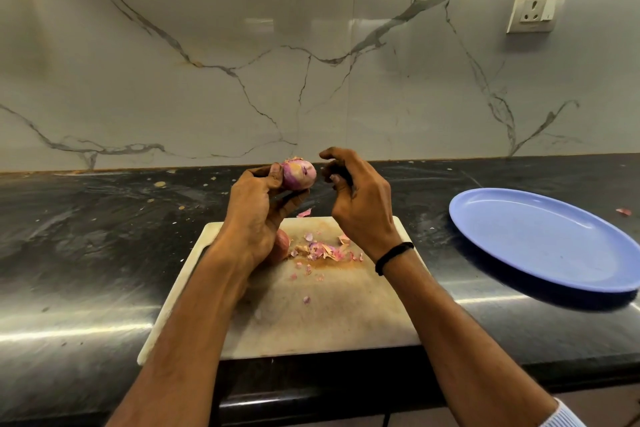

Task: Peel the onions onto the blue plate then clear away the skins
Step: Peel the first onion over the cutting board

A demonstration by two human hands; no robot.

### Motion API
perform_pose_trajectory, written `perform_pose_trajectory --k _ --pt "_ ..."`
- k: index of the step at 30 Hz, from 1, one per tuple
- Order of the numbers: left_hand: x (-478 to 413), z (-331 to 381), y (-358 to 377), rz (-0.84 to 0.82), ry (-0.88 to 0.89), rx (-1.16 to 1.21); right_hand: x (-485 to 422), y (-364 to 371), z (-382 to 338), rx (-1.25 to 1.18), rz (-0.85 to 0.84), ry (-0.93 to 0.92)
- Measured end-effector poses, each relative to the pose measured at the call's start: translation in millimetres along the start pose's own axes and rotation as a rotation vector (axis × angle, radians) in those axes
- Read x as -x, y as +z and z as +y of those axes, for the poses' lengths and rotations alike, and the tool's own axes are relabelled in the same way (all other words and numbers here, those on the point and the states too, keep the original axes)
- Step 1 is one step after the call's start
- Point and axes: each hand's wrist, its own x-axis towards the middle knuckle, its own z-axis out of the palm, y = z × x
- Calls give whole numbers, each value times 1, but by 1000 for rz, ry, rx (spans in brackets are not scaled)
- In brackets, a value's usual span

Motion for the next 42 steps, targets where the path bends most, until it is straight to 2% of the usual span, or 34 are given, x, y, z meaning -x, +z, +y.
perform_pose_trajectory --k 15,26,34,42 --pt "2 -3 1 -31 48 -138 1 8 4 35 10 -7" --pt "0 0 -1 16 -10 65 3 10 6 112 -95 20" --pt "2 1 -1 -19 -22 79 -3 -1 4 -9 -1 120" --pt "4 3 -1 -27 -20 76 -1 -4 4 -2 11 76"
